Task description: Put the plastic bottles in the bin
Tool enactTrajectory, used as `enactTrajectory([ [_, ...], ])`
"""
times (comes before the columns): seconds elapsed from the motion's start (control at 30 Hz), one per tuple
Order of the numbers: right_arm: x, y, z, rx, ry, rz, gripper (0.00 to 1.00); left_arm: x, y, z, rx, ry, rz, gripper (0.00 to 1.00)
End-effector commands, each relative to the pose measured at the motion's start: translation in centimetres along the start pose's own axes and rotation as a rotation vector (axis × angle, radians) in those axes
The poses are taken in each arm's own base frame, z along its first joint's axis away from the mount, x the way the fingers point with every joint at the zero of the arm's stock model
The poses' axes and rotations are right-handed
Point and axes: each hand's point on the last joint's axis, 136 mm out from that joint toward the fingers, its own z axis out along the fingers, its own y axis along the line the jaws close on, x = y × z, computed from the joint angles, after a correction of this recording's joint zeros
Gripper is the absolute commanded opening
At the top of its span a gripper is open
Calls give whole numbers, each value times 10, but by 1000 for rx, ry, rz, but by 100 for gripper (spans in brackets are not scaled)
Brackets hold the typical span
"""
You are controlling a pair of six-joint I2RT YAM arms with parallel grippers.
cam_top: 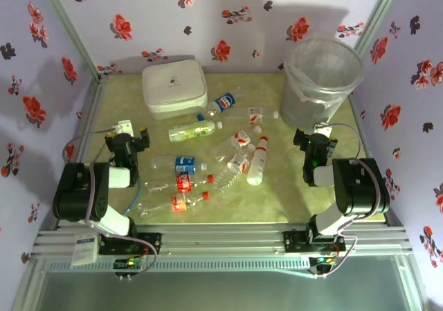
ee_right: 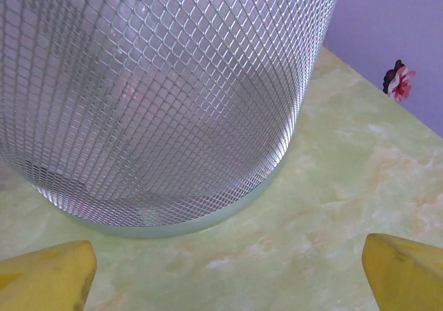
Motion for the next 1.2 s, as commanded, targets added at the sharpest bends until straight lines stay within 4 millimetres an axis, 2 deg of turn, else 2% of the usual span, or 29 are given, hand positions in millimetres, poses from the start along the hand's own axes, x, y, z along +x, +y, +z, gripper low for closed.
enactTrajectory([
  [0.0,-9,1,1,1,-21,17,99,-2,2,1,-20,-19,20,100],
  [0.8,-8,0,3,3,-15,19,99,-1,2,3,3,-5,9,100],
  [1.07,-8,1,3,3,-12,17,99,0,-2,4,42,7,15,100],
  [1.17,-12,1,1,-1,-22,21,99,-4,-13,3,88,10,60,100],
])
